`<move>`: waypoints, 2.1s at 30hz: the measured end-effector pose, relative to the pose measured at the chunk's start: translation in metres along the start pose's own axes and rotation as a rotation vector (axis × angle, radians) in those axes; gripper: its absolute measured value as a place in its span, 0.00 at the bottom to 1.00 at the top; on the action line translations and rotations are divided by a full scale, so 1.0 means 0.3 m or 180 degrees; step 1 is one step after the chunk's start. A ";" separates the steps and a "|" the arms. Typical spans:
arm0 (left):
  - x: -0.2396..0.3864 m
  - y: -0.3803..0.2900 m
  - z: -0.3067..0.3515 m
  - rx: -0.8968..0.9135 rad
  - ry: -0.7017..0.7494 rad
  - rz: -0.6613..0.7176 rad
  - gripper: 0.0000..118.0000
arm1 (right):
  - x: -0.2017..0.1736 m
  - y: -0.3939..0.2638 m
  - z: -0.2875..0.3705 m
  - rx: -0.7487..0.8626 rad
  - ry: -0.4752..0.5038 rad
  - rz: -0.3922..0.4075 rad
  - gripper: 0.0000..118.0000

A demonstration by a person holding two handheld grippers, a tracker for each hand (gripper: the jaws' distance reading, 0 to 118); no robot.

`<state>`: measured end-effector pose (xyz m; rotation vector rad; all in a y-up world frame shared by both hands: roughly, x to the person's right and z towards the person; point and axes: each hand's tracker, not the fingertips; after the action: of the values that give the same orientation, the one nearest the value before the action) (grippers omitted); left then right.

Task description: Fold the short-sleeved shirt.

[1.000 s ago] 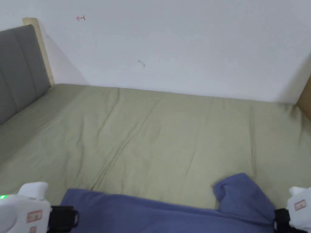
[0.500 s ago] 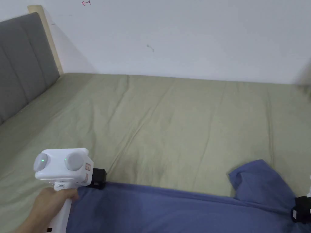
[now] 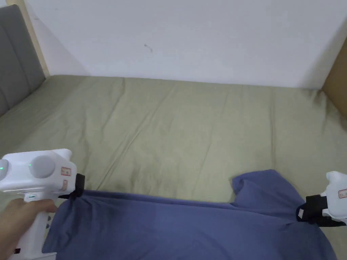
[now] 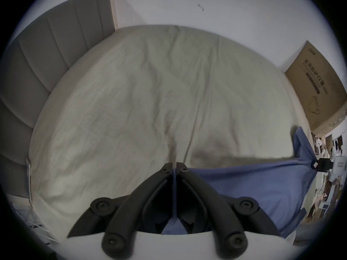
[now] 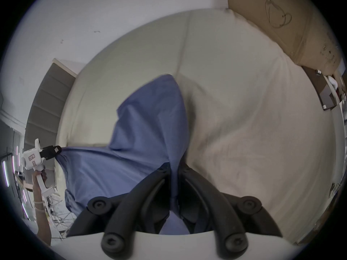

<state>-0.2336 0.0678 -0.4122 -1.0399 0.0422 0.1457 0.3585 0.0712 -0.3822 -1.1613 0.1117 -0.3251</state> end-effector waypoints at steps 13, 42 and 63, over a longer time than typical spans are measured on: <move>-0.106 -0.412 0.550 0.0442 -0.0178 -0.0133 0.01 | -0.024 -0.471 0.416 0.0394 0.0389 0.0119 0.06; -0.413 -0.898 0.534 0.0421 -0.0931 0.1439 0.03 | -0.530 -0.902 0.258 0.0838 0.0068 0.0855 0.03; -0.501 -0.927 0.175 0.0097 -0.2023 0.2778 0.82 | -0.553 -0.936 0.141 0.0459 0.0140 0.0901 0.03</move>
<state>-0.3452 -0.0404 -0.1318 -0.8463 -0.0820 1.2546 0.1573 0.0592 -0.1222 -0.9804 0.2838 -0.1061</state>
